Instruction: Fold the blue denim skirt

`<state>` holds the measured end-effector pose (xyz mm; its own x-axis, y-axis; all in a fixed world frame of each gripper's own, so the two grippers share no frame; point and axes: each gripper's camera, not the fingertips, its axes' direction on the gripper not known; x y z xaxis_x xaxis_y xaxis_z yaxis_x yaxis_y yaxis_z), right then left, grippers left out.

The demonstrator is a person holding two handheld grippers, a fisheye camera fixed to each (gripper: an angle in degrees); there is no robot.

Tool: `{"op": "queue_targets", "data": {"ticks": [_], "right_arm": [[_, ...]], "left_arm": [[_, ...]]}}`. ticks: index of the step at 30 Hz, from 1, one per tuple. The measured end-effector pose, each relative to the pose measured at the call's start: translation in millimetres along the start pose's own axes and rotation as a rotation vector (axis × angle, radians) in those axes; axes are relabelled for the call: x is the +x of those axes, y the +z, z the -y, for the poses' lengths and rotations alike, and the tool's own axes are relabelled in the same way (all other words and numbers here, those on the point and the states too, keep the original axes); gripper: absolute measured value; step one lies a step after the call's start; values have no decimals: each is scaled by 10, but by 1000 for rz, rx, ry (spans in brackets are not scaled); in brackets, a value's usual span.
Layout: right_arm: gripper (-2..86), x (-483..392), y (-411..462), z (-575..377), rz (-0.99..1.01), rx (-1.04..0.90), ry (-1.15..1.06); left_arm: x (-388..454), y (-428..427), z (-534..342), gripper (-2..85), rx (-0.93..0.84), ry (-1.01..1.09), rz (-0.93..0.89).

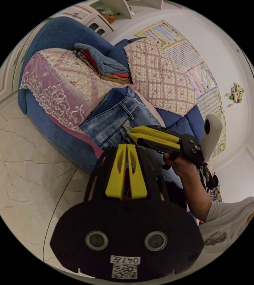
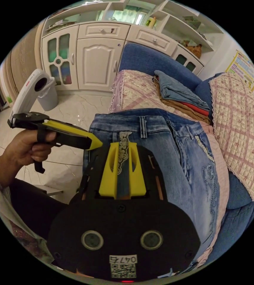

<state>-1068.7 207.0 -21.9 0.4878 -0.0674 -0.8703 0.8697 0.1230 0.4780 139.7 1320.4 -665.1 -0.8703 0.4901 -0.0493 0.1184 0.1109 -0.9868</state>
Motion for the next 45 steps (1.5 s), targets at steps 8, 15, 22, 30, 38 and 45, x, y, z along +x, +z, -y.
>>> {"op": "queue_targets", "data": {"ticks": [8, 15, 22, 30, 38, 45], "right_arm": [[12, 281, 245, -168, 33, -20, 84], [12, 500, 408, -322, 61, -8, 89], [7, 866, 671, -673, 161, 44, 160], [-6, 1412, 1276, -1167, 509, 121, 353], [-10, 1609, 1872, -1614, 543, 134, 454], [5, 1014, 2288, -1621, 291, -3, 200]], "left_arm": [[66, 48, -29, -10, -2, -2, -2], [111, 69, -84, -10, 1, -1, -2], [188, 59, -149, -10, 13, 14, 10], [282, 94, -125, -10, 15, 35, 14], [488, 552, 268, -10, -134, 169, 123], [549, 479, 238, -10, -137, 182, 124]]}}
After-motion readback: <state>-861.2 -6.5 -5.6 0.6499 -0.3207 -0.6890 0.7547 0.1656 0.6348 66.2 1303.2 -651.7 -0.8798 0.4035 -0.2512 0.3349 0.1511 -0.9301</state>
